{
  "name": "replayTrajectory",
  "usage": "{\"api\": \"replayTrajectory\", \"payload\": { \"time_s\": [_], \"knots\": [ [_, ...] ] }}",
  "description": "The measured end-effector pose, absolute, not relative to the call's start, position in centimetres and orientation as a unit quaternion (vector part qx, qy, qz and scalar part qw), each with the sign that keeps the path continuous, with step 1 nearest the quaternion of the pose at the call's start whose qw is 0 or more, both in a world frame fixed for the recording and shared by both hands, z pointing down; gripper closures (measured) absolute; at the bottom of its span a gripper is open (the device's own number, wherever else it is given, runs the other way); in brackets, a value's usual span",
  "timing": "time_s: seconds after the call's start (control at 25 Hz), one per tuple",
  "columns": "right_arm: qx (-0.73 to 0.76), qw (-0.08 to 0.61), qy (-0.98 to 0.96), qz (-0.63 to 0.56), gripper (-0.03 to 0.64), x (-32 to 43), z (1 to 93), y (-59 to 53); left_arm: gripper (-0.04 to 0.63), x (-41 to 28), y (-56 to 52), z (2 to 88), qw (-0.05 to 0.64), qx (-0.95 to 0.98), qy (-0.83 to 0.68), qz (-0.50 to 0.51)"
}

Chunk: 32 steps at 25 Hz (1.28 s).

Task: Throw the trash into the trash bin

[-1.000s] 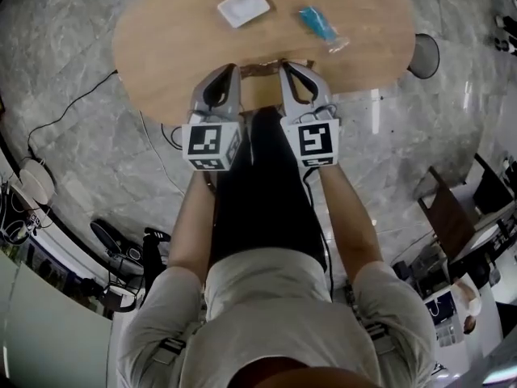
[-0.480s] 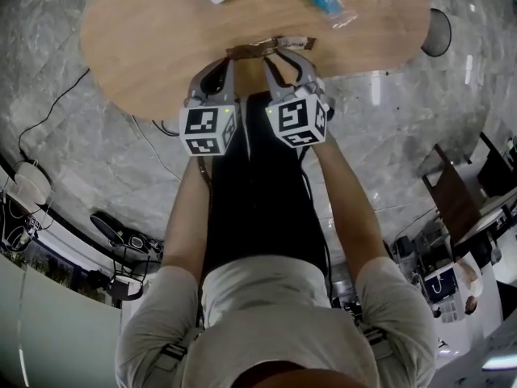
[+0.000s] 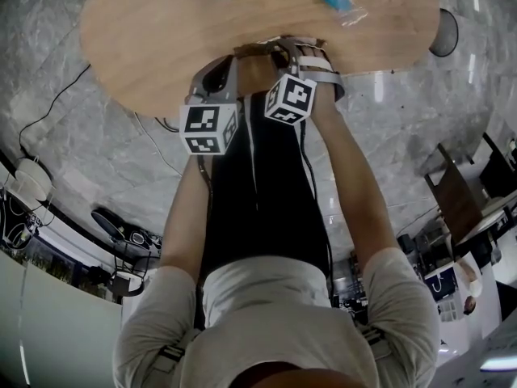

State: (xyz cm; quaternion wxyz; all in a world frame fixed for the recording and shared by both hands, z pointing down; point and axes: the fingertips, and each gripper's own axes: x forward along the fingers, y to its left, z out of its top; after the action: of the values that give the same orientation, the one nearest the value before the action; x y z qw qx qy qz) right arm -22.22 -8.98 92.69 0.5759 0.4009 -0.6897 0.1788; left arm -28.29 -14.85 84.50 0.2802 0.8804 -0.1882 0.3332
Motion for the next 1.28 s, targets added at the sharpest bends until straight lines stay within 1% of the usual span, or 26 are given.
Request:
{"api": "replayTrajectory", "payload": {
  "time_s": [0.08,0.12,0.2,0.4,0.64,0.88,1.08,1.28],
  "knots": [
    [0.387,0.59,-0.686,0.177,0.478,-22.4,93.9,-8.8,0.577,-28.6,-15.1,84.4,0.28,0.881,-0.187,0.333],
    [0.386,0.591,-0.685,0.179,0.507,-22.5,94.2,-8.8,0.577,-28.7,-15.2,84.3,0.28,0.881,-0.186,0.333],
    [0.386,0.59,-0.685,0.182,0.602,-22.7,94.1,-8.7,0.577,-29.0,-15.3,84.0,0.279,0.882,-0.186,0.332],
    [0.425,0.561,-0.686,0.185,0.609,-22.2,90.9,-10.4,0.577,-28.7,-16.4,81.7,0.269,0.889,-0.192,0.317],
    [0.528,0.511,-0.656,0.17,0.609,-19.3,81.2,-14.9,0.577,-27.5,-19.3,74.3,0.247,0.904,-0.205,0.281],
    [0.631,0.402,-0.639,0.179,0.609,-16.8,69.2,-20.0,0.577,-25.1,-23.5,64.3,0.226,0.923,-0.221,0.219],
    [0.71,0.266,-0.626,0.18,0.609,-15.6,57.5,-22.2,0.577,-23.9,-26.1,55.6,0.215,0.933,-0.234,0.166],
    [0.758,0.163,-0.608,0.171,0.609,-16.1,48.3,-22.9,0.577,-24.2,-27.6,49.1,0.205,0.941,-0.238,0.124]
  ]
}}
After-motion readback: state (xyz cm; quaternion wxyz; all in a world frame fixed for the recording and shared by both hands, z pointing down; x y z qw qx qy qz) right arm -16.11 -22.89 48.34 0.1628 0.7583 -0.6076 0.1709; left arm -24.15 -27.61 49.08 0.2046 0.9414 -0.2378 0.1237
